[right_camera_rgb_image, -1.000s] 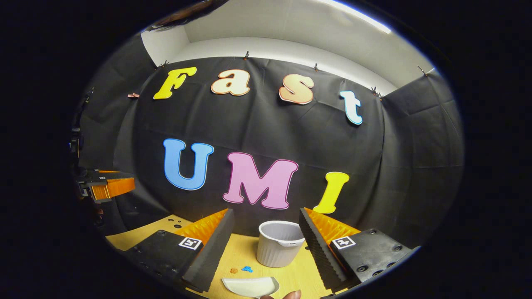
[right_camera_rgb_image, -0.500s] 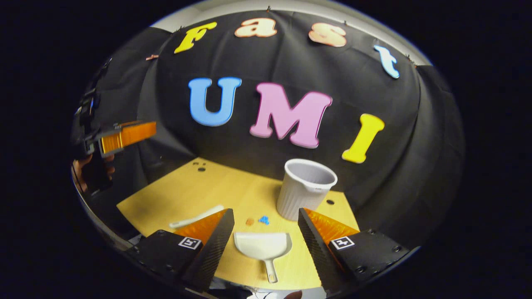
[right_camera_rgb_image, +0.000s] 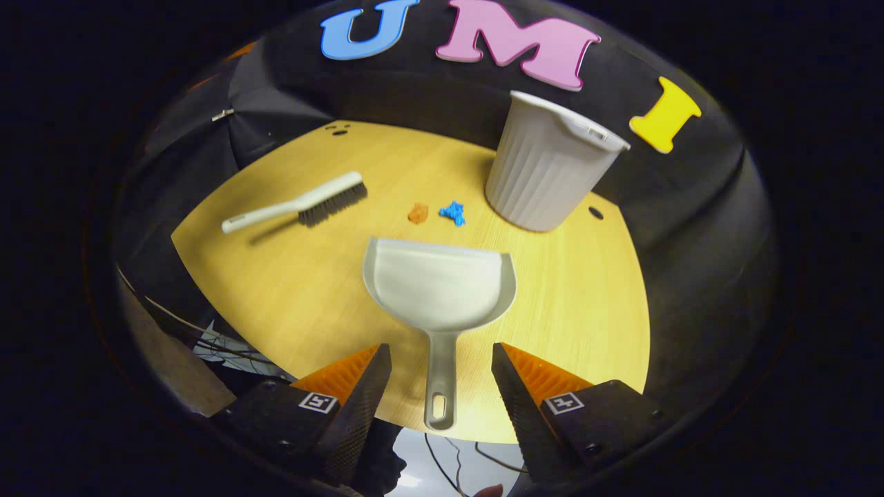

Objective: Pick up the small broom and dustpan from the desktop, sweep the trash into the dustpan with the broom, and then empty the trash into the garbage bin.

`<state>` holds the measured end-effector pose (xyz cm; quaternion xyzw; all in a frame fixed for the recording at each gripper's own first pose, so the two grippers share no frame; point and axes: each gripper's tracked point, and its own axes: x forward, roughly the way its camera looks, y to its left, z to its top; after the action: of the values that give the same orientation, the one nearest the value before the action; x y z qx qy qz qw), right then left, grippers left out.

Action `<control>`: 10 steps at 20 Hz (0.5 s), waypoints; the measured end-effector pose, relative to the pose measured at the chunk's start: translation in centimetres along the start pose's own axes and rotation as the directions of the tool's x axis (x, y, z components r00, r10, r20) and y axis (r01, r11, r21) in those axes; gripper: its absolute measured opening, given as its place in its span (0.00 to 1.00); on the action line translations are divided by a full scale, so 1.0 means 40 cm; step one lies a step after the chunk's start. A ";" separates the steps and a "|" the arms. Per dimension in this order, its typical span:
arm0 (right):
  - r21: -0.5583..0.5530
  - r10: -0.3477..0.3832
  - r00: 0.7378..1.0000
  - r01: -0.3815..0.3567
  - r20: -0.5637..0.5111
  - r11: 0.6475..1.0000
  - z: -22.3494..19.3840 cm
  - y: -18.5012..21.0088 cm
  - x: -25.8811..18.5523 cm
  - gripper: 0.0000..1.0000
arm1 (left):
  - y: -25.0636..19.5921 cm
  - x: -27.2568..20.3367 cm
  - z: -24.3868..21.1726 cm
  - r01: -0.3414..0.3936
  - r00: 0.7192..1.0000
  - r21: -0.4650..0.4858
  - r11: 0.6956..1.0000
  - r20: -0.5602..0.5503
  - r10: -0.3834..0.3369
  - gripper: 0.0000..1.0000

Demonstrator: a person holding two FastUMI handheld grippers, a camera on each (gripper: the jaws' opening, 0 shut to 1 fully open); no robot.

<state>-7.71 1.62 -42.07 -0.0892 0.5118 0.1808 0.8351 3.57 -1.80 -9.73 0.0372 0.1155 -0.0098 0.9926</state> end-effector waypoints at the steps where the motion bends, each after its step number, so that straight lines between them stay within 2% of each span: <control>1: 0.021 0.009 1.000 -0.008 -0.029 1.000 -0.017 0.006 0.034 0.92 | 0.002 0.003 -0.002 -0.009 1.000 0.002 1.000 -0.004 0.009 0.95; 4: 0.081 0.032 0.996 -0.025 -0.081 0.996 -0.049 0.007 0.126 0.89 | -0.001 0.015 -0.022 -0.024 0.999 0.005 1.000 -0.028 0.024 0.95; 10: 0.173 0.073 0.986 -0.046 -0.151 0.984 -0.047 0.011 0.235 0.86 | 0.012 0.034 -0.040 -0.072 0.996 0.022 0.997 -0.051 0.073 0.96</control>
<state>-5.58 3.38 -51.25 -0.0165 0.5918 0.1541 0.7910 4.55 -1.22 -11.58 0.0516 0.1395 0.0258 0.9885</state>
